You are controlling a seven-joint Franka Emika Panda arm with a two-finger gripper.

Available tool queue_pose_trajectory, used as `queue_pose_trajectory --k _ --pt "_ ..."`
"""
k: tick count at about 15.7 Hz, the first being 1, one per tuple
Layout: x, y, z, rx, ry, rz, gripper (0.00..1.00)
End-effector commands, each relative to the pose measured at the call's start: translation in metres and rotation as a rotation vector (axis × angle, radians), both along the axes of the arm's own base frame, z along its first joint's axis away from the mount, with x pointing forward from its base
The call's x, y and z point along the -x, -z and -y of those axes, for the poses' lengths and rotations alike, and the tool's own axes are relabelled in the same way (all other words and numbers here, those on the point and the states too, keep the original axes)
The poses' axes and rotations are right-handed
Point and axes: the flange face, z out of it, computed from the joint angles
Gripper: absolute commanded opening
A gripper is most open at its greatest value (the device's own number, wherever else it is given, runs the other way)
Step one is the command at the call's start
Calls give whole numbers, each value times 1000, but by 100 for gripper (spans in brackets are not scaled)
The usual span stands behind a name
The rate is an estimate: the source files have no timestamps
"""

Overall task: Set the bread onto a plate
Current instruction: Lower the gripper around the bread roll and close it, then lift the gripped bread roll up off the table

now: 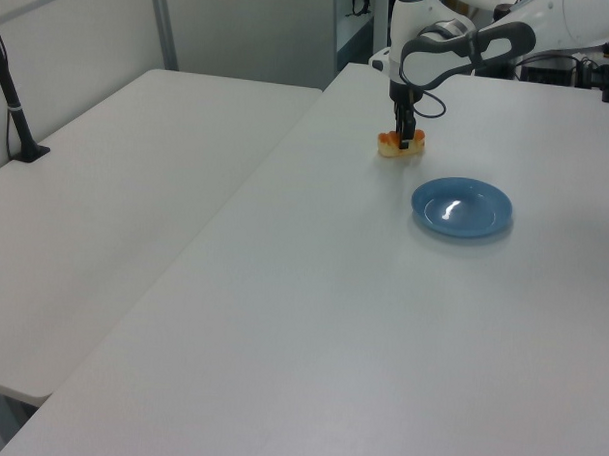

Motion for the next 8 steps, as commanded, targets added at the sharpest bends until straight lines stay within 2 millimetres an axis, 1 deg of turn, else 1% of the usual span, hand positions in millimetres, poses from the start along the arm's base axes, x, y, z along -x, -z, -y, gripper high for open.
queue_pose_trajectory --k 1,3,5,7,8 --pt "-3 7 -1 19 4 8 44" --pt "-2 9 -1 30 -3 0 34" --pt "-2 6 0 37 -8 -1 30" --pt "-1 6 -1 36 -7 -4 23" --pt "0 4 0 34 -6 -1 22"
